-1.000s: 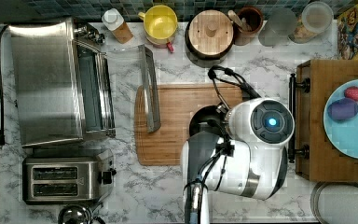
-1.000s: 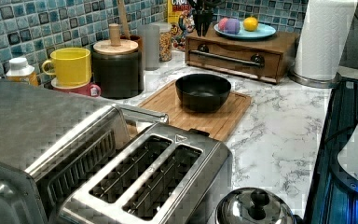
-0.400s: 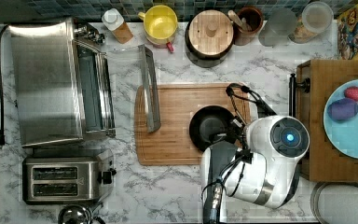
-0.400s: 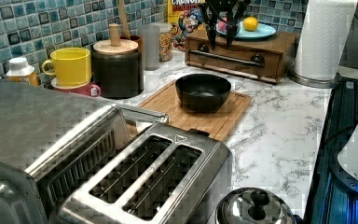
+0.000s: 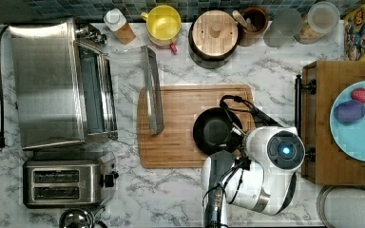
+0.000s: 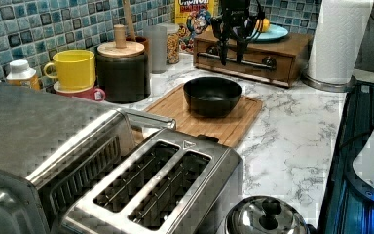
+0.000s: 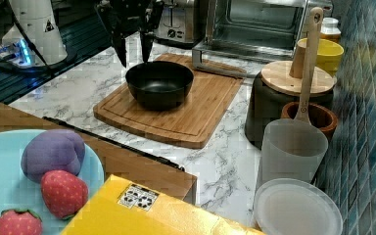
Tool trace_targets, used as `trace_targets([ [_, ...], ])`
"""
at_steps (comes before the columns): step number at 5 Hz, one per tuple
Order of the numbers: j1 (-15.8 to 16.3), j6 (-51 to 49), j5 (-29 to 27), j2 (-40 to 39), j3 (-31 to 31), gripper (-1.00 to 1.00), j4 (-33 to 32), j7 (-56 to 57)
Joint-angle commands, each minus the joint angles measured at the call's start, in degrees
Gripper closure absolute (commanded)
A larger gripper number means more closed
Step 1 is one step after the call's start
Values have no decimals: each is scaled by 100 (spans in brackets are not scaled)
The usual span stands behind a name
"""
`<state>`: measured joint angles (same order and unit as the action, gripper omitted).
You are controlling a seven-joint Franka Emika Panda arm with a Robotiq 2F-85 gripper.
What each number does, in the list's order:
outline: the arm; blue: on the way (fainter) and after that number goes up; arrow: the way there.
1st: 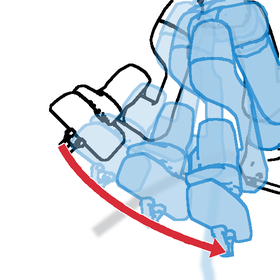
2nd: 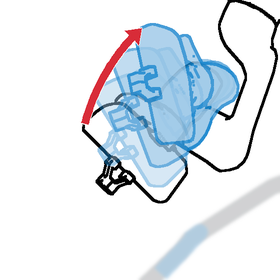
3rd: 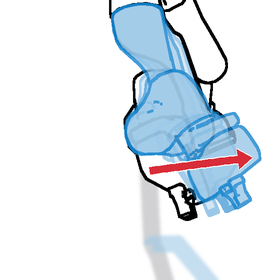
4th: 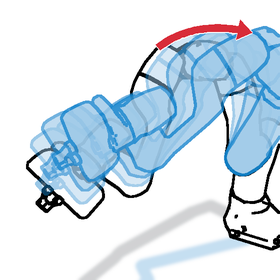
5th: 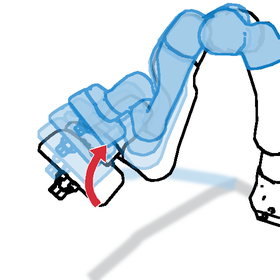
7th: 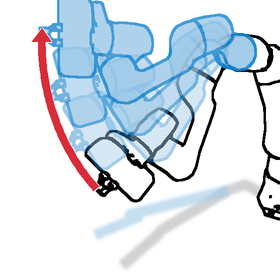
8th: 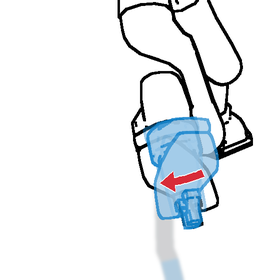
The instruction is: Pick up the bowl.
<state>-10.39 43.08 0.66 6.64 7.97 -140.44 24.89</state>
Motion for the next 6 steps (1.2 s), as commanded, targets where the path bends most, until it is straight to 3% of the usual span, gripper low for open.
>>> trace_targets([
  [1, -155, 751, -79, -32, 296, 0, -646, 339],
  [3, 61, 1180, -962, -365, 208, 0, -715, 1214],
  [4, 54, 1224, -801, -465, 121, 0, -697, 1155],
  [6, 109, 1442, -1021, -713, 41, 0, -605, 1102],
])
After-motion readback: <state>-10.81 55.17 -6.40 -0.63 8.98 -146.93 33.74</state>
